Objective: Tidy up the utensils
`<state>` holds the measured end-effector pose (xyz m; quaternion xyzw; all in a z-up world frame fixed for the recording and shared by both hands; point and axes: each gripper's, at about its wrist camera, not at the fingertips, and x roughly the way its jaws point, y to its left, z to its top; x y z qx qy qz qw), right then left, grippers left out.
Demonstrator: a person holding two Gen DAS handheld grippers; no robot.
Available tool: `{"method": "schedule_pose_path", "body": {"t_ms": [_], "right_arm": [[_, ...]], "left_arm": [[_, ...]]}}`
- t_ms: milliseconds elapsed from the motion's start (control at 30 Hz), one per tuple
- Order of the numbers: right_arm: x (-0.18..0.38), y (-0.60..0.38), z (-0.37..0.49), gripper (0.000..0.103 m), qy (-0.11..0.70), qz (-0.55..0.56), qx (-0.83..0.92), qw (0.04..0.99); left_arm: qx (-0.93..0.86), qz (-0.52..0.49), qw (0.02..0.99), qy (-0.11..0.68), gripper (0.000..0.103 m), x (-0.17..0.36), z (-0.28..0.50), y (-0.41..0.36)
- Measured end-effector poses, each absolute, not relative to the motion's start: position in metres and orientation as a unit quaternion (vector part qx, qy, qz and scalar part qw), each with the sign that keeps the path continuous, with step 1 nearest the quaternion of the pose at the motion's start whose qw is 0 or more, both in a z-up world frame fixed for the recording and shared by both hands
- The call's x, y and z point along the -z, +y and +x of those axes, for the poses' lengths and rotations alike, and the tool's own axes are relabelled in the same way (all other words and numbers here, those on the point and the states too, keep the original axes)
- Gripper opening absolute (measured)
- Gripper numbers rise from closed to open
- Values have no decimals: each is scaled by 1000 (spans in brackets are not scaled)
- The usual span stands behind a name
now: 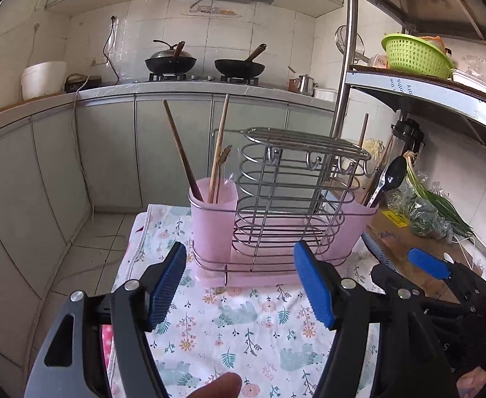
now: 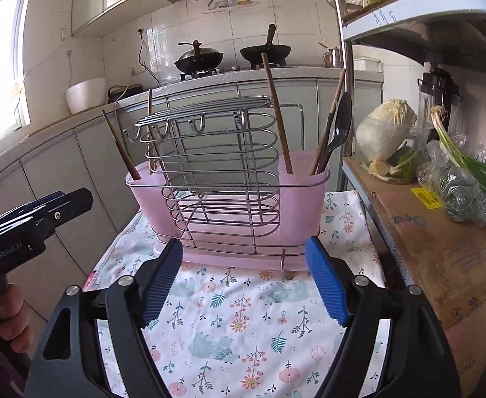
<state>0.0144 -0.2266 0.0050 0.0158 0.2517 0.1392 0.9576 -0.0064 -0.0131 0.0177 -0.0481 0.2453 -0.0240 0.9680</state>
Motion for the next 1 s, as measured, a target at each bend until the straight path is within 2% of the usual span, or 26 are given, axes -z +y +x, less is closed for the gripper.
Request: {"method": "schedule_pose_path", "body": {"t_ms": [367, 1000], "right_arm": [[11, -217, 1, 77, 260, 6, -123, 958], [16, -218, -5, 77, 261, 15, -110, 959]], "left_arm": [[8, -42, 965, 259, 65, 2, -16, -28], [2, -43, 964, 261, 65, 7, -23, -31]]}}
